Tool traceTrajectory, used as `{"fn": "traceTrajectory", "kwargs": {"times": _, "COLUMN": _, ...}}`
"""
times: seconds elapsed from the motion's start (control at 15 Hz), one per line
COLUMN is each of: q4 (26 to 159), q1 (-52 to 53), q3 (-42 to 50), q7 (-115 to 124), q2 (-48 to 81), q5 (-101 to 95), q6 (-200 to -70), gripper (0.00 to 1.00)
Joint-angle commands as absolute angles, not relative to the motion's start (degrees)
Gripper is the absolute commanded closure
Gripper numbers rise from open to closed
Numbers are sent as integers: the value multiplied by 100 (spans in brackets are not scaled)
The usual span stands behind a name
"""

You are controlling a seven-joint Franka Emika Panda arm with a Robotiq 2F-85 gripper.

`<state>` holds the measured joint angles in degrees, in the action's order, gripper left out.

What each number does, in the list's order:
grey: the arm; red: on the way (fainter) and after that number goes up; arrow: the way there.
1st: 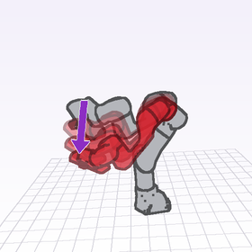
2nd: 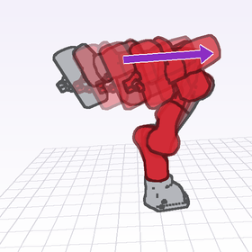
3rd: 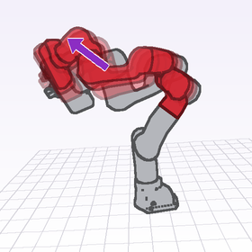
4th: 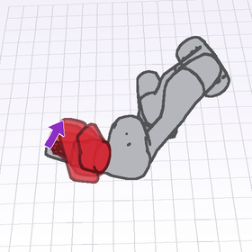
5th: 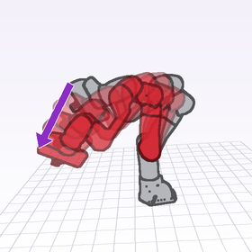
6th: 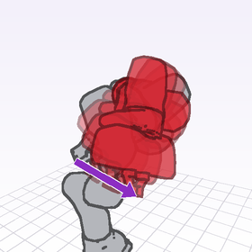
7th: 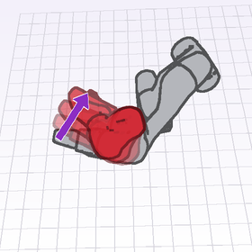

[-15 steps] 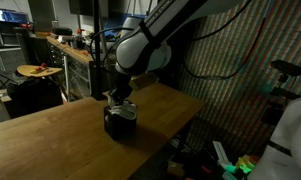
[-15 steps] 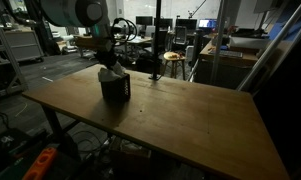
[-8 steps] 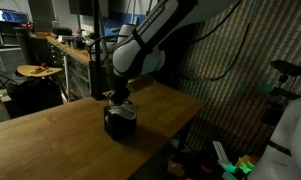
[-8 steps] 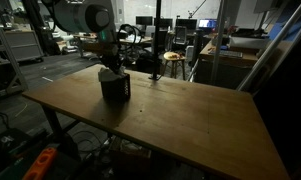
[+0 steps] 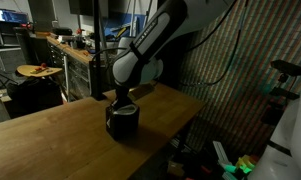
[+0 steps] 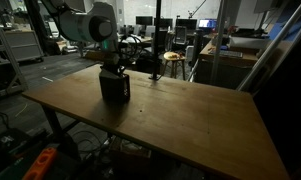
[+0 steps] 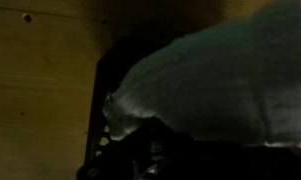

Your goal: Pick up the cloth on the counter and put it in the box

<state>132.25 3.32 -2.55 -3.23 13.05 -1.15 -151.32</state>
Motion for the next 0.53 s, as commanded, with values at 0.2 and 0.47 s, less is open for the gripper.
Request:
{"fn": "traceTrajectory", "kwargs": {"times": 0.2, "q4": 13237, "q1": 289, "q3": -261, "q7": -402, "q2": 1547, "q5": -189, "q6": -14935, "gripper": 94}}
{"fn": "traceTrajectory", "kwargs": {"times": 0.47, "q4": 13235, "q1": 301, "q3": -268, "q7": -388, "q2": 1499, "q5": -190, "q6": -14819, "gripper": 94}}
